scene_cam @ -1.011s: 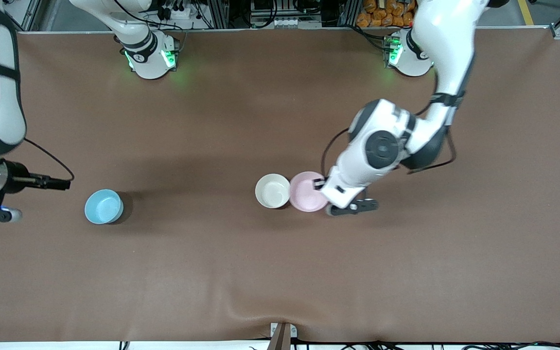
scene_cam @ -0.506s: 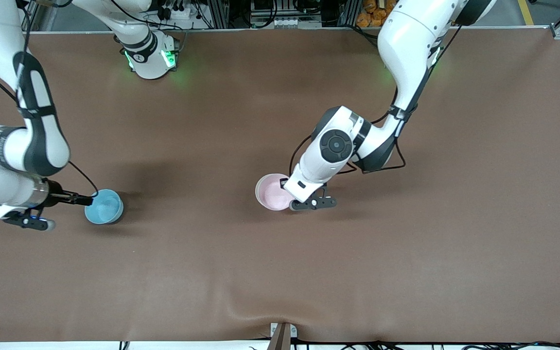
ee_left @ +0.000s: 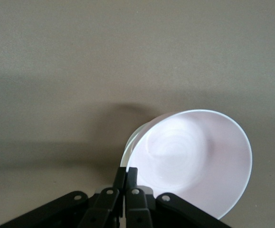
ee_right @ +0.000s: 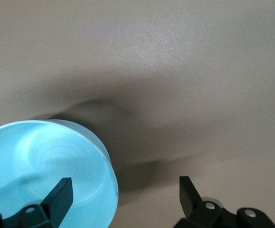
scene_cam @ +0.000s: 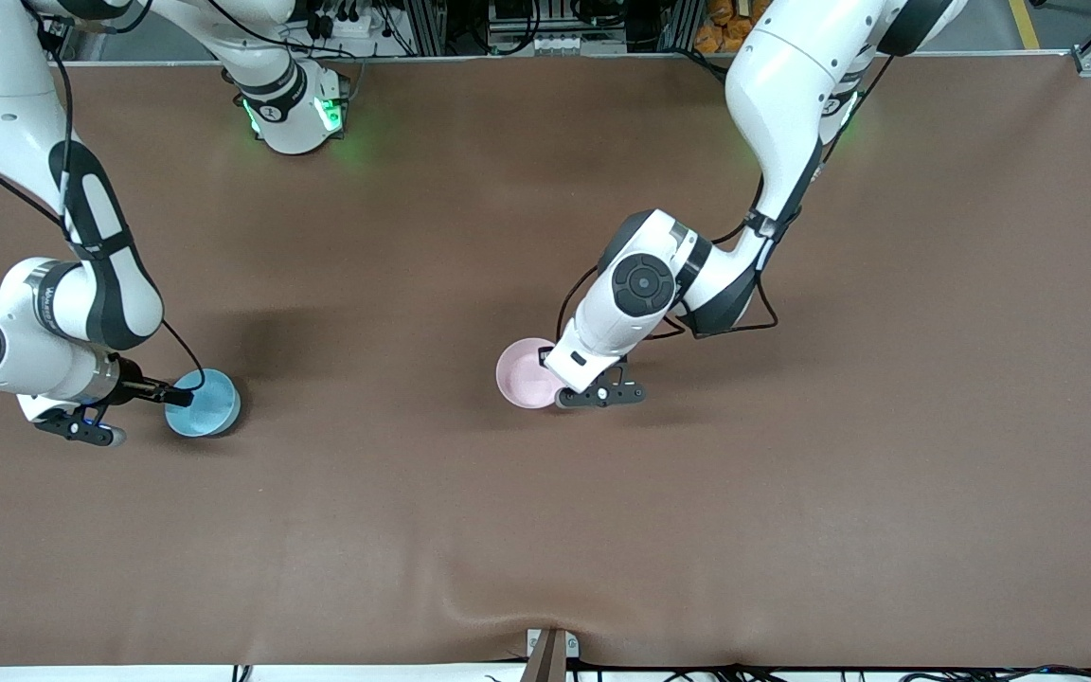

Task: Stack pink and blue bowls on white bowl

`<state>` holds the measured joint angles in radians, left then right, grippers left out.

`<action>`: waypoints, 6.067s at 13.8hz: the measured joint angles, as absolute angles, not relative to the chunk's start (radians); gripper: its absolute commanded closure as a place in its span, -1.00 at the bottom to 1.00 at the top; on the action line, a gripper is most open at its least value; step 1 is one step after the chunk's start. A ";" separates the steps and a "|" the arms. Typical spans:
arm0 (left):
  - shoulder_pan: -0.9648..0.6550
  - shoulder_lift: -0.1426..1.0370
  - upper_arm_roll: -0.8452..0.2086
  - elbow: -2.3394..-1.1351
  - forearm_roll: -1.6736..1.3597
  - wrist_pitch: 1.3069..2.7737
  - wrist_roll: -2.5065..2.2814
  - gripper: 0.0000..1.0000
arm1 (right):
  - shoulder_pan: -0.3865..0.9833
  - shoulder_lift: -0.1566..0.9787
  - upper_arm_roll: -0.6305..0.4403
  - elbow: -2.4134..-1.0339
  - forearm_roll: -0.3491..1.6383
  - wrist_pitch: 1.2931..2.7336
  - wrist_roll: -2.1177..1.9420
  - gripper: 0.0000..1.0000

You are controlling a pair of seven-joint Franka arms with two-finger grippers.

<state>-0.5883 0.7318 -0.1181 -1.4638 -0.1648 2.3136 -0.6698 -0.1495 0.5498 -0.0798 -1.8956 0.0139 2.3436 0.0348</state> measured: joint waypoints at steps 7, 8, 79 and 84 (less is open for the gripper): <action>-0.605 0.761 -0.118 -1.464 -0.165 2.347 -0.669 1.00 | -0.149 0.556 -0.077 -1.896 0.035 2.341 0.046 1.00; -0.607 0.765 -0.118 -1.465 -0.165 2.347 -0.669 1.00 | -0.149 0.556 -0.077 -1.896 0.066 2.341 0.046 1.00; -0.001 -0.018 -0.041 -1.571 -0.012 1.565 -0.042 -1.00 | 0.110 0.031 -0.161 -1.805 0.111 1.763 0.003 -1.00; -0.003 -0.018 -0.044 -1.571 -0.012 1.565 -0.042 -1.00 | 0.031 0.003 -0.068 -1.590 0.045 1.544 0.003 -1.00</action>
<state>-0.0035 -0.0178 -0.0441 -1.5710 -0.0118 1.5647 -0.0420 0.0308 0.0031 -0.0675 -1.5895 0.0449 1.5436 0.0029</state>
